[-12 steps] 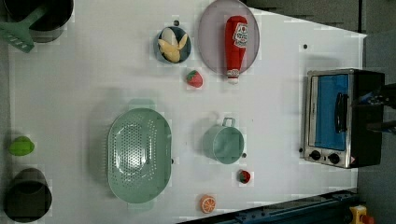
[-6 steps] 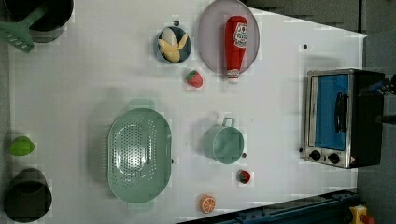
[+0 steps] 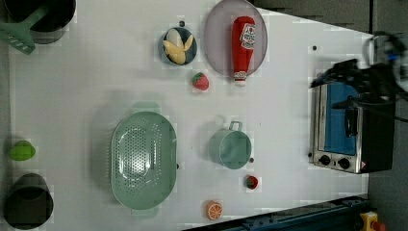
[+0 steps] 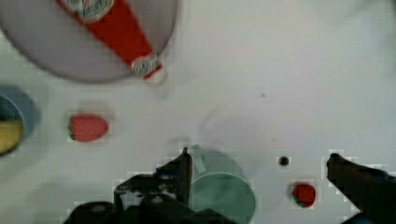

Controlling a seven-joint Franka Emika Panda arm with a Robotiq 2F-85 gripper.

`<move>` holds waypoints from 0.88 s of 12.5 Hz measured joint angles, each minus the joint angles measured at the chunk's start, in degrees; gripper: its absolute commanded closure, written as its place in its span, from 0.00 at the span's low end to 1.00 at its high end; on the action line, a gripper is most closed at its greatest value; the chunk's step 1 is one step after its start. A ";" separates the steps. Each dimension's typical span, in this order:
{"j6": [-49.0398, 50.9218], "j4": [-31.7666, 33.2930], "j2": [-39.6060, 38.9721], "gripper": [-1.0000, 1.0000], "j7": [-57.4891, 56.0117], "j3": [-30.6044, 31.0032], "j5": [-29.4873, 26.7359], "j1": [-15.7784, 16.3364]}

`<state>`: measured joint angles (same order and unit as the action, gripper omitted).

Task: Pick ketchup from plate and place it on table.

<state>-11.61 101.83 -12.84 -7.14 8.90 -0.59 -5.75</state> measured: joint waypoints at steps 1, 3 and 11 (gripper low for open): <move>-2.01 0.67 -2.03 0.00 -2.74 0.43 0.13 0.17; -7.69 1.73 -5.20 0.00 -9.84 0.54 -0.51 1.00; -27.47 -0.34 -17.26 0.00 -20.26 1.28 0.08 2.42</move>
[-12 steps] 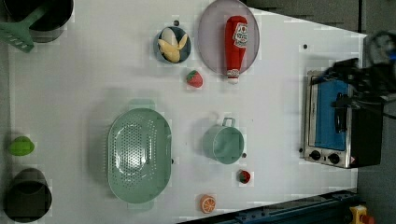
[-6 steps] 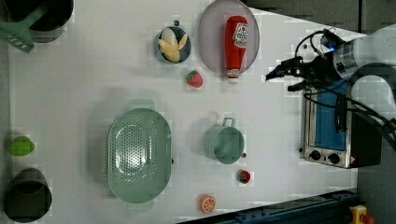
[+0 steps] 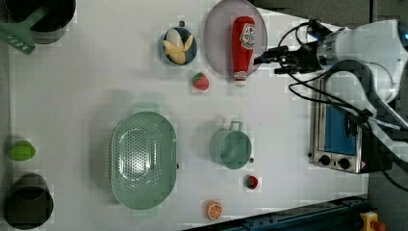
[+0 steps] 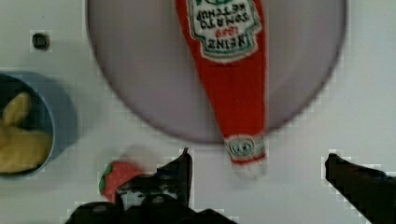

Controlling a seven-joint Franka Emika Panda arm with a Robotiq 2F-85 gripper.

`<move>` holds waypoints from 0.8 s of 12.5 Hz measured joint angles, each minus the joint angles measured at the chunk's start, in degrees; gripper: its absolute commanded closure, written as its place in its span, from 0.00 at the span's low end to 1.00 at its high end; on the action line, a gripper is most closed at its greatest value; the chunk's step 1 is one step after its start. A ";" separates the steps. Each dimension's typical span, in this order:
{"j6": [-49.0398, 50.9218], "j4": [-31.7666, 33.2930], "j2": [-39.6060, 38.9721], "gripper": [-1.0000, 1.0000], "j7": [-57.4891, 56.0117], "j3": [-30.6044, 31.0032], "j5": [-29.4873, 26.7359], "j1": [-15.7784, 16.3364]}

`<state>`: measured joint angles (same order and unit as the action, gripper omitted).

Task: Pick ketchup from plate and place it on table.

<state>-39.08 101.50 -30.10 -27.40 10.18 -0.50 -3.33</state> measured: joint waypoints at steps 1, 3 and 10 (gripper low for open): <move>-1.48 -0.28 -1.85 0.00 -1.18 0.08 1.27 0.20; -5.68 -2.24 -6.24 0.00 -2.20 0.03 4.35 0.61; -14.77 -4.48 -15.72 0.00 -2.98 -0.22 7.94 1.04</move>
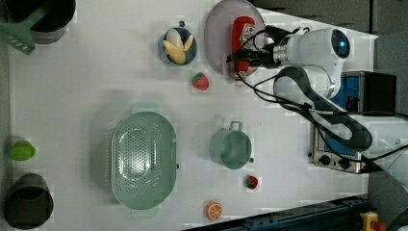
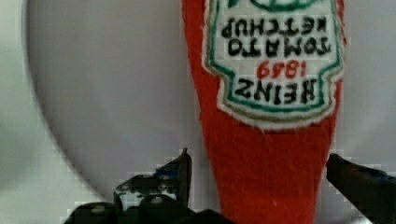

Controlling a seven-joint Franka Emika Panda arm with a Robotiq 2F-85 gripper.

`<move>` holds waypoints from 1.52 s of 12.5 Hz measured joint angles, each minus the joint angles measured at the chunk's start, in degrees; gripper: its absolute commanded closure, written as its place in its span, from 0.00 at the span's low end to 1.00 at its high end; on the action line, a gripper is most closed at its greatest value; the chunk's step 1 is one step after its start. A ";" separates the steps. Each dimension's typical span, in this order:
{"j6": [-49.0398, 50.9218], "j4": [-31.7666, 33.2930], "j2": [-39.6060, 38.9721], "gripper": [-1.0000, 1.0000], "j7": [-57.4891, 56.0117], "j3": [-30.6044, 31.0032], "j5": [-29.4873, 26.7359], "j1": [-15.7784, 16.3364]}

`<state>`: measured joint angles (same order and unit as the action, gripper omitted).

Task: Pick ketchup from plate and place it on table.

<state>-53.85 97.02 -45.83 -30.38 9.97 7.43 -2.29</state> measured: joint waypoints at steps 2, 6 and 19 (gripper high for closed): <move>-0.67 -0.22 -0.73 0.00 0.00 -0.21 1.91 0.04; -2.41 -2.57 -1.48 0.39 -1.01 -0.22 2.94 0.12; 18.21 -6.32 8.36 0.40 -0.90 -0.08 -6.45 -0.72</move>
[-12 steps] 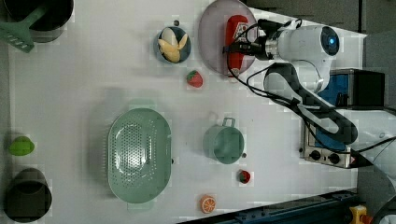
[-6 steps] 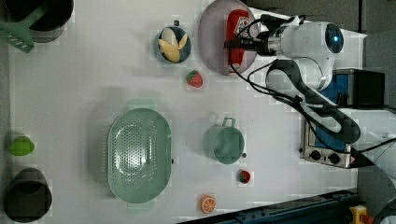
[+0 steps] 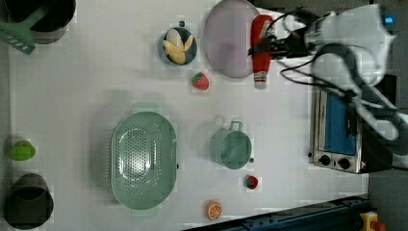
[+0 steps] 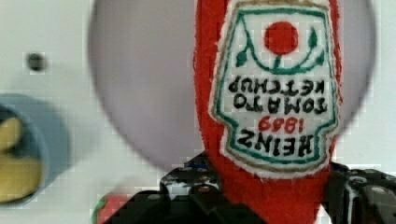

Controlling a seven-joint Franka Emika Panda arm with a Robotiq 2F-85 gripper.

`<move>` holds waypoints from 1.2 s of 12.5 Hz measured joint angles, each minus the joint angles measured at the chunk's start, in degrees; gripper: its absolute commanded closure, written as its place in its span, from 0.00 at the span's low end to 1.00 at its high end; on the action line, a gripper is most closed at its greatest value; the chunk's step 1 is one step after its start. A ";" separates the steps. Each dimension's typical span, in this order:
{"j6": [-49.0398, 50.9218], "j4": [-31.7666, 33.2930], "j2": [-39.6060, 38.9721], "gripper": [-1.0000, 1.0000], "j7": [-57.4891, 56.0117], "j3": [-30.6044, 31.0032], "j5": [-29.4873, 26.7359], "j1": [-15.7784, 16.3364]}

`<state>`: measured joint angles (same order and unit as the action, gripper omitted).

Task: Pick ketchup from plate and place it on table.

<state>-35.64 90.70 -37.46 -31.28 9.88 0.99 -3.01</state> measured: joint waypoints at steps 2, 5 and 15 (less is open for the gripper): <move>2.55 0.28 6.24 0.40 0.03 -0.04 -1.05 -1.25; 2.27 5.88 17.50 0.40 0.03 -0.45 -1.99 -3.98; -9.43 40.90 29.44 0.40 0.06 -3.65 -1.80 -8.22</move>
<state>-45.07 131.60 -8.02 -31.22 6.24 -0.81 -11.23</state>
